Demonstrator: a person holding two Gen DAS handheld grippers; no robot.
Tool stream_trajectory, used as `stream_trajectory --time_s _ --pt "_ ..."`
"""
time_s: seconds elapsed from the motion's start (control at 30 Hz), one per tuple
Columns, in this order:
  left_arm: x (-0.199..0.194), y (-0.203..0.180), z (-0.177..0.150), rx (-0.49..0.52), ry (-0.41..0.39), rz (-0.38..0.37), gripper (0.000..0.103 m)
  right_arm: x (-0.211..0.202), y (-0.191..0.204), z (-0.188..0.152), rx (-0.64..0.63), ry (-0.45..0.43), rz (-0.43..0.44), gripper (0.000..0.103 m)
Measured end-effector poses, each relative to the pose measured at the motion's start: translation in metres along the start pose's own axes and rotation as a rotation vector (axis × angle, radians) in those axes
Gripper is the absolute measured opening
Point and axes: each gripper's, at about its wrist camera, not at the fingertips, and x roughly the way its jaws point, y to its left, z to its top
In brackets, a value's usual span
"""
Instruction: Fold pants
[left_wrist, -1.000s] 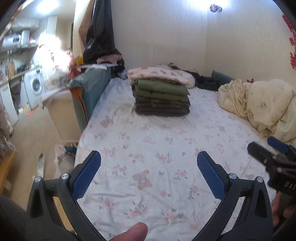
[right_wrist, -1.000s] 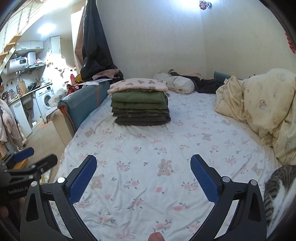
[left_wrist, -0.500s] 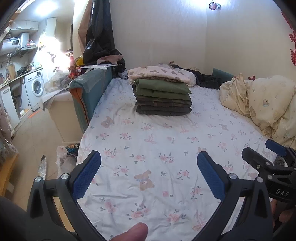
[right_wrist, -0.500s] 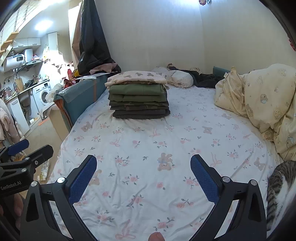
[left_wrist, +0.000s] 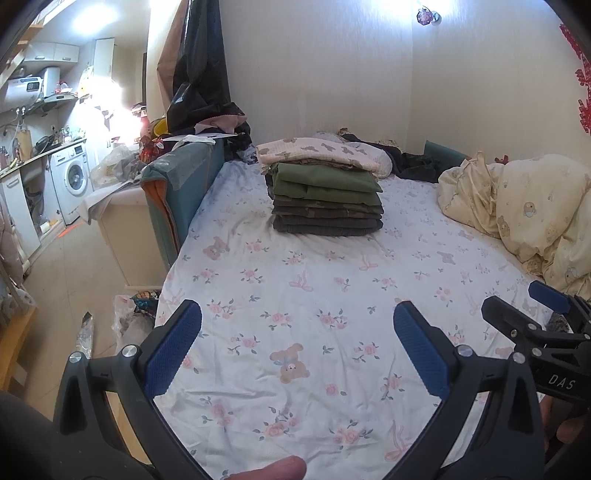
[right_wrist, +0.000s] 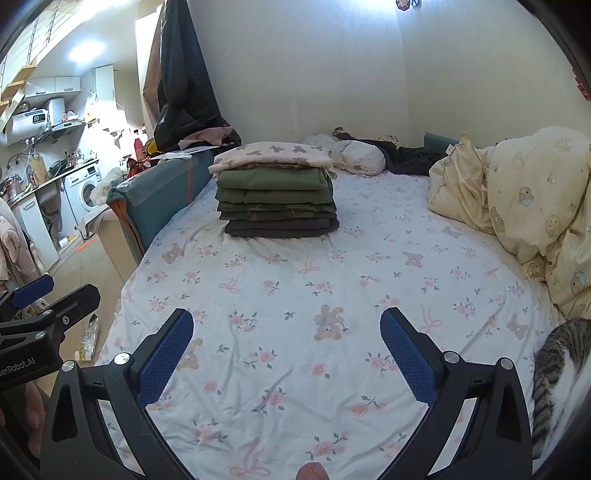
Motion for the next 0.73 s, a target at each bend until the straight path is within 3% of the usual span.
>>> stream_trajectory --time_s 0.73 --pt "-0.0017 0.0021 0.0007 -0.008 -0.004 -0.011 0.102 -0.0043 0.0043 -0.0018 0.008 -0.001 0.002 0.103"
